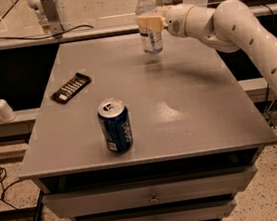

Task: Knock blue plastic bottle over

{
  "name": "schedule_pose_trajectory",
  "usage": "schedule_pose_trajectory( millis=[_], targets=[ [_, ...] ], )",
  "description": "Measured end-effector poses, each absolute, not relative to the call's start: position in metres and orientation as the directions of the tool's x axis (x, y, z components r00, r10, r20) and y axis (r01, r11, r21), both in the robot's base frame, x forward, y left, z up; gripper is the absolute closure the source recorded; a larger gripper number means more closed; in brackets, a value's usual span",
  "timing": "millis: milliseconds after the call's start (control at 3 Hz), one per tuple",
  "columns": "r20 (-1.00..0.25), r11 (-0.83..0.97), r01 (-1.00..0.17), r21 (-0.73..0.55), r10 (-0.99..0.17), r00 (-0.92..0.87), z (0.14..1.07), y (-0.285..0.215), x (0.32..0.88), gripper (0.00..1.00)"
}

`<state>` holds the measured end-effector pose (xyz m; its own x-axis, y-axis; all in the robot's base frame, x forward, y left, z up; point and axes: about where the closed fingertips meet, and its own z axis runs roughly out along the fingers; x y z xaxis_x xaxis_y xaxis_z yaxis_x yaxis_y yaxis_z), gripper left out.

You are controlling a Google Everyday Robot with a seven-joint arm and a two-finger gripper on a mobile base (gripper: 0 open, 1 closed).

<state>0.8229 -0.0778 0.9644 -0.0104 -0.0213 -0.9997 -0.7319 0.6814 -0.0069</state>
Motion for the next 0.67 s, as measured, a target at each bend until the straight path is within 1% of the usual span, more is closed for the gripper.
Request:
schedule_pose_trajectory(
  millis=[333,667],
  targets=[
    [-0.993,0.652,-0.752,-0.096,-0.118,0.024,1.006,-0.09,0.808,0.88],
    [-0.96,0.601,-0.776,-0.19,-0.281,0.018,1.032,-0.093,0.793,1.0]
  ],
)
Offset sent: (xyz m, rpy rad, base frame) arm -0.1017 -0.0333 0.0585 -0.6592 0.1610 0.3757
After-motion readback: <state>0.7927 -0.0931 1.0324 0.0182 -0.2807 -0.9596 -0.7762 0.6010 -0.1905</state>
